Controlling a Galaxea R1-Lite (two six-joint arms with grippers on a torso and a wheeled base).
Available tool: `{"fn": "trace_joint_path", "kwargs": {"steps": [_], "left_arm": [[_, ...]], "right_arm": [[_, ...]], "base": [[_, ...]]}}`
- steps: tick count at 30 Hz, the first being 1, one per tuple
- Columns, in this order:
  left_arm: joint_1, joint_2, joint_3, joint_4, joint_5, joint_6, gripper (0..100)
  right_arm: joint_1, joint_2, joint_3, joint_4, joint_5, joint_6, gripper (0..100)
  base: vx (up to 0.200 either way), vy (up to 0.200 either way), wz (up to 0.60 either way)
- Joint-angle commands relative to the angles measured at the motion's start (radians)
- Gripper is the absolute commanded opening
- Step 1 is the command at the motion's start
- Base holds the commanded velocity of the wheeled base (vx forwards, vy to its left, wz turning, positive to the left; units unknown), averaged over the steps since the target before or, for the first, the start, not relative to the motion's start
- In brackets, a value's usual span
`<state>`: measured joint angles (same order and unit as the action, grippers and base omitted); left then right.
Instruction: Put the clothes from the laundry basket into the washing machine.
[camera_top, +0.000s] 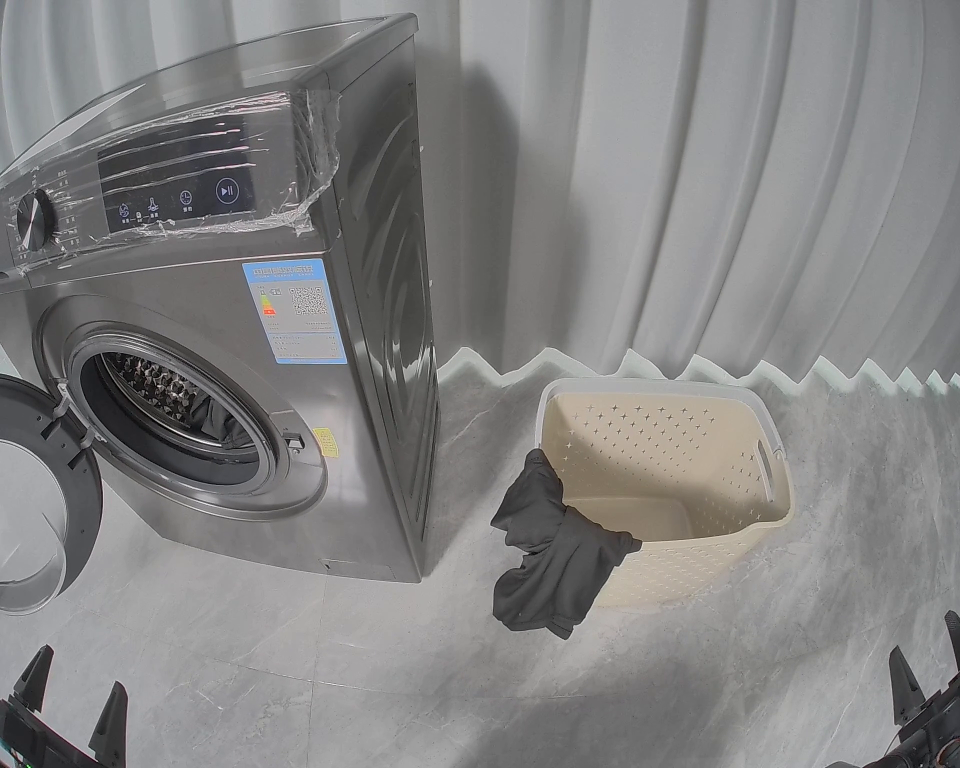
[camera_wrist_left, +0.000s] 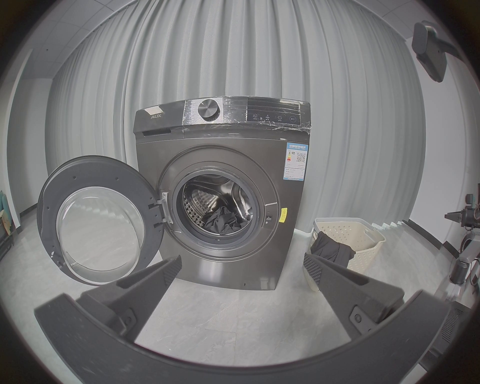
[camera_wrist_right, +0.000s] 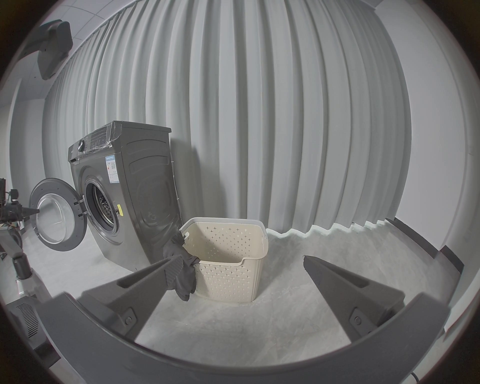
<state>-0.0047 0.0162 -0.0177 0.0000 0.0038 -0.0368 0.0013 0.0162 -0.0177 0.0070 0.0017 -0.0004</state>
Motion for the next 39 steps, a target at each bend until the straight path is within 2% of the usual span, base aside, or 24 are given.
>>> {"fn": "trace_joint_path", "kwargs": {"steps": [1, 3, 5, 8, 10, 12, 15, 19, 22, 23, 26, 27, 28, 31, 33, 36, 37, 38, 39], "left_arm": [[0.0, -0.016, 0.018, 0.0, 0.001, -0.002, 100], [0.0, -0.016, 0.016, 0.0, 0.001, -0.002, 100], [0.0, -0.016, 0.016, 0.0, 0.001, 0.0, 100], [0.0, -0.016, 0.016, 0.0, 0.001, 0.002, 100], [0.0, -0.016, 0.018, 0.0, 0.001, 0.002, 100], [0.0, -0.016, 0.016, 0.0, 0.001, 0.0, 100], [0.0, -0.016, 0.016, 0.0, 0.001, 0.003, 100], [0.0, -0.016, 0.016, 0.0, 0.001, 0.003, 100], [0.0, -0.016, 0.016, 0.0, 0.001, 0.005, 100], [0.0, -0.016, 0.018, 0.0, 0.001, 0.005, 100], [0.0, -0.016, 0.016, 0.0, 0.001, 0.002, 100], [0.0, -0.016, 0.016, 0.0, 0.001, 0.002, 100], [0.0, -0.016, 0.016, 0.0, 0.001, 0.002, 100], [0.0, -0.016, 0.016, -0.002, 0.001, -0.002, 100], [0.0, -0.016, 0.016, 0.0, 0.001, -0.002, 100], [0.0, -0.016, 0.016, -0.002, 0.002, -0.002, 100], [0.0, -0.016, 0.016, 0.0, 0.002, 0.0, 100], [0.0, -0.016, 0.016, 0.0, 0.002, -0.002, 100], [0.0, -0.016, 0.018, 0.0, 0.002, -0.002, 100]], "right_arm": [[0.0, -0.016, 0.018, -0.005, 0.006, 0.0, 100], [0.0, -0.016, 0.016, -0.01, 0.009, -0.001, 100], [0.005, -0.013, -0.031, -0.024, 0.021, 0.008, 100], [0.014, 0.059, -0.206, -0.004, 0.027, 0.065, 100], [0.014, 0.128, -0.251, 0.028, 0.046, 0.073, 100], [0.023, 0.186, -0.262, 0.047, 0.1, 0.077, 100], [0.031, 0.318, -0.248, 0.039, 0.208, 0.079, 100], [0.031, 0.498, -0.257, 0.005, 0.316, 0.076, 100], [0.034, 0.614, -0.26, -0.061, 0.351, 0.073, 100], [0.045, 0.714, -0.26, -0.136, 0.357, 0.076, 100], [0.085, 0.89, -0.262, -0.279, 0.353, 0.089, 100], [0.085, 0.89, -0.262, -0.279, 0.353, 0.089, 100], [0.102, 1.009, -0.263, -0.374, 0.35, 0.108, 100], [0.146, 1.186, -0.278, -0.507, 0.34, 0.146, 100], [0.194, 1.271, -0.292, -0.567, 0.297, 0.174, 100], [0.332, 1.38, -0.32, -0.647, 0.189, 0.263, 100], [0.339, 1.383, -0.321, -0.65, 0.182, 0.267, 100], [0.428, 1.424, -0.338, -0.684, 0.13, 0.324, 100], [0.468, 1.441, -0.347, -0.694, 0.104, 0.347, 100]], "base": [[0.0, -0.2, 0.0], [0.0, -0.2, 0.0], [0.0, -0.2, 0.0], [0.0, 0.0, 0.0], [0.0, 0.0, 0.0], [0.0, 0.0, 0.0], [0.0, 0.0, 0.0], [0.0, 0.0, 0.0], [-0.2, 0.0, 0.0], [-0.2, 0.0, 0.0], [-0.133, 0.0, 0.0], [0.0, 0.0, 0.0], [0.0, 0.0, 0.0], [0.0, 0.0, 0.0], [0.0, 0.0, 0.0], [0.0, 0.0, 0.0], [0.0, 0.0, 0.0], [0.0, 0.0, 0.0], [0.0, 0.0, 0.0]]}}
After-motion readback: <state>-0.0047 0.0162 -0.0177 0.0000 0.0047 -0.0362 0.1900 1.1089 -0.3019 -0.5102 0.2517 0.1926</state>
